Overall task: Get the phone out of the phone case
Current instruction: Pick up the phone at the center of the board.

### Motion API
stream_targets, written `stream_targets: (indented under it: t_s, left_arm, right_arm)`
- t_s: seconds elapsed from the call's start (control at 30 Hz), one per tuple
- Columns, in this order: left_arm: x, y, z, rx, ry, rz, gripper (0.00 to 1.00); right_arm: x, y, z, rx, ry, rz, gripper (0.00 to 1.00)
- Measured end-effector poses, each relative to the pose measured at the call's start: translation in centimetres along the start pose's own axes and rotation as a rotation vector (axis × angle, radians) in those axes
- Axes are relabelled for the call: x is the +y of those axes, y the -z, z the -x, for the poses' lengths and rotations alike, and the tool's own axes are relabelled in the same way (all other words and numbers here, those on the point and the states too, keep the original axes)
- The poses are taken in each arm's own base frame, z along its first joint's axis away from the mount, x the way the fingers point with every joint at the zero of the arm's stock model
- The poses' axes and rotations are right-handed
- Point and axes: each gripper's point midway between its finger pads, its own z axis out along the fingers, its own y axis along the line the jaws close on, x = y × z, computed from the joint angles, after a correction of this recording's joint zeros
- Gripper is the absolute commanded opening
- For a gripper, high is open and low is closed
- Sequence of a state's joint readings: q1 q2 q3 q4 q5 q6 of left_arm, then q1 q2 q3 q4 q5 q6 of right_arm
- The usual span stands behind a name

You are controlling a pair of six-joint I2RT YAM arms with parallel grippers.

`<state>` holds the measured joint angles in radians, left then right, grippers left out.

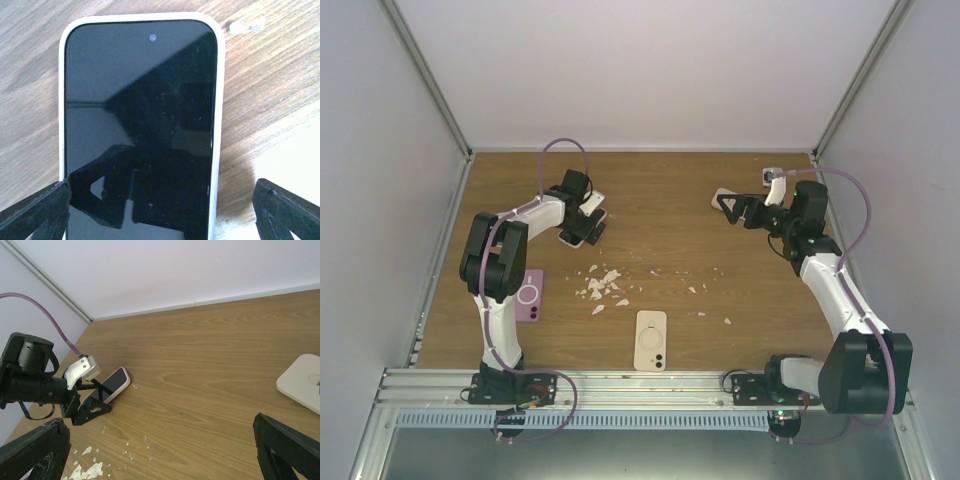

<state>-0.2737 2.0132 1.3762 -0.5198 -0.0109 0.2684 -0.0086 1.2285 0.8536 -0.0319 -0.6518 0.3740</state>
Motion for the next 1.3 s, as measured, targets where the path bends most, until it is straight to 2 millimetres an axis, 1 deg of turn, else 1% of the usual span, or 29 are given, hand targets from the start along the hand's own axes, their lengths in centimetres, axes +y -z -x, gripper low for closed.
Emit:
stream_targets:
  t_s: [0.2,0.4,0.77,1.03,1.2,1.3]
  left_arm:
    - [0.5,0.0,0.2,-0.011,0.0,0.026,0.99]
    - [0.9,0.5,0.2,-0.019,0.0,0.051,0.99]
    - [1.7,0.3,0.1,-0.009,0.009,0.073,0.99]
    - [2.1,-0.7,0.4,-0.011,0.034,0.001,0.99]
    - [1.8,-1.0,0.4,-0.018,0.045,-0.046,0.99]
    - [1.7,-1.1,0.4,-0.02,0.044,-0.054,0.95]
  right_arm:
    - [0.0,0.0,0.0,-0.004,0.002,0.001,1.0]
    - [0.1,0.0,0.3,-0.018,0.013,0.005,1.0]
    - [0.1,0.2,0.0,-0.019,0.014,0.006,1.0]
    - [0.1,0.2,0.0,-0.018,0.014,0.006,1.0]
    - [0.1,0.1,0.0,-0.017,0.013,0.006,1.0]
    - [-0.1,-0.2,-0.2,-0.007,0.004,0.009,1.0]
